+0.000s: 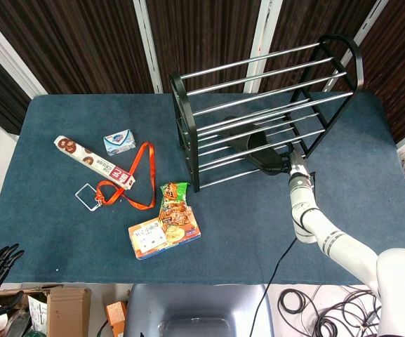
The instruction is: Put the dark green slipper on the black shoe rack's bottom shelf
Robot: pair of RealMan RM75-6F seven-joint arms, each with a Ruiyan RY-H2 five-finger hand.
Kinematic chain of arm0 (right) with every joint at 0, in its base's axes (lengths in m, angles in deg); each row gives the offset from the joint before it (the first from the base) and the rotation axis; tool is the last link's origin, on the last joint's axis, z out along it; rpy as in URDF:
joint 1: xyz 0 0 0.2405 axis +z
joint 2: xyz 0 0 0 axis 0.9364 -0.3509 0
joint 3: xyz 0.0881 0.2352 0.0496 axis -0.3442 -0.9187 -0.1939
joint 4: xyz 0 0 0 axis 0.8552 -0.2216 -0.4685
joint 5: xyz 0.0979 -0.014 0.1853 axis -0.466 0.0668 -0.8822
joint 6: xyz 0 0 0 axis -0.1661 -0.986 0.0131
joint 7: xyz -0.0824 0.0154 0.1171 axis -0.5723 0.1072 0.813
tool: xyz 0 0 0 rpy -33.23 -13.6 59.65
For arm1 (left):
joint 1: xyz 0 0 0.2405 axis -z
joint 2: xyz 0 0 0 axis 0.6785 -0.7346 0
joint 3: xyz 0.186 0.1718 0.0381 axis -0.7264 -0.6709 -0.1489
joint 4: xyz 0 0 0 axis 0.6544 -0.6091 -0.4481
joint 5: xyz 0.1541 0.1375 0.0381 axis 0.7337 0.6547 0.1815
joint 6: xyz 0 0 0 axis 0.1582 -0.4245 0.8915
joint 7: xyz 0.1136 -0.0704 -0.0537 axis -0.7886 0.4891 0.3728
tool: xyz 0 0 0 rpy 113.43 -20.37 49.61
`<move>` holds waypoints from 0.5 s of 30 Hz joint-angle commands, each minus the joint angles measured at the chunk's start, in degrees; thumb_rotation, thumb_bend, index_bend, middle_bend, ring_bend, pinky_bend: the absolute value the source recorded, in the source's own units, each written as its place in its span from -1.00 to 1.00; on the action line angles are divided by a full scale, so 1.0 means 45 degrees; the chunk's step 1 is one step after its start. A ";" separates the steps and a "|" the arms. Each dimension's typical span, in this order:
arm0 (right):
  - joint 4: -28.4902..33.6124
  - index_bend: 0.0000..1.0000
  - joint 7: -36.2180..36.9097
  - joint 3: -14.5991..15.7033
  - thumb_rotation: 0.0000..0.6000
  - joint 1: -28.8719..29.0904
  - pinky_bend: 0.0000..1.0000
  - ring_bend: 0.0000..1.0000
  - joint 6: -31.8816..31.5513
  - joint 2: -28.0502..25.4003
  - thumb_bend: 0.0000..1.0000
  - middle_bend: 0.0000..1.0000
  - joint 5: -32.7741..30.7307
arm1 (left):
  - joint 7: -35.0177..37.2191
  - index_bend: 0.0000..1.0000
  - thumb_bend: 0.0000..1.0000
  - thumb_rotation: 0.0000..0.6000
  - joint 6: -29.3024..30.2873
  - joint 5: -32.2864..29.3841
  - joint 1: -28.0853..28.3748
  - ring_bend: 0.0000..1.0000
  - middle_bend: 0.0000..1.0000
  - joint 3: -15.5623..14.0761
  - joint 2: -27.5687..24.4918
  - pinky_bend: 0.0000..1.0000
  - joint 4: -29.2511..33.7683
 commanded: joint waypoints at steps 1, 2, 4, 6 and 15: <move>0.0060 -1.00 -0.0012 0.0042 1.00 -0.0067 -0.52 -0.46 0.0141 -0.0071 -0.83 -0.42 -0.0014 | 0.0050 -1.00 -0.36 1.00 0.0018 0.0014 -0.0010 -1.00 -1.00 -0.0013 0.0012 -0.95 -0.0041; 0.0062 -1.00 0.0011 0.0049 0.99 -0.0087 -0.53 -0.46 0.0171 -0.0084 -0.83 -0.43 -0.0011 | 0.0051 -1.00 -0.36 1.00 0.0026 0.0014 -0.0014 -1.00 -1.00 -0.0011 0.0020 -0.95 -0.0067; 0.0086 -1.00 0.0011 0.0088 0.95 -0.0115 -0.53 -0.47 0.0243 -0.0115 -0.83 -0.44 -0.0009 | 0.0061 -1.00 -0.36 1.00 0.0048 0.0019 -0.0023 -1.00 -1.00 -0.0011 0.0025 -0.95 -0.0093; 0.0147 -1.00 0.0027 0.0137 0.88 -0.0162 -0.55 -0.49 0.0424 -0.0174 -0.83 -0.46 -0.0003 | 0.0101 -1.00 -0.36 1.00 0.0064 0.0012 -0.0027 -1.00 -1.00 -0.0005 0.0026 -0.95 -0.0113; 0.0856 -1.00 0.0432 0.0387 0.62 -0.0166 -0.74 -0.75 0.1569 -0.0677 -0.82 -0.78 0.0107 | 0.0243 -1.00 -0.36 1.00 0.0023 0.0016 -0.0024 -1.00 -1.00 -0.0030 0.0067 -0.95 -0.0214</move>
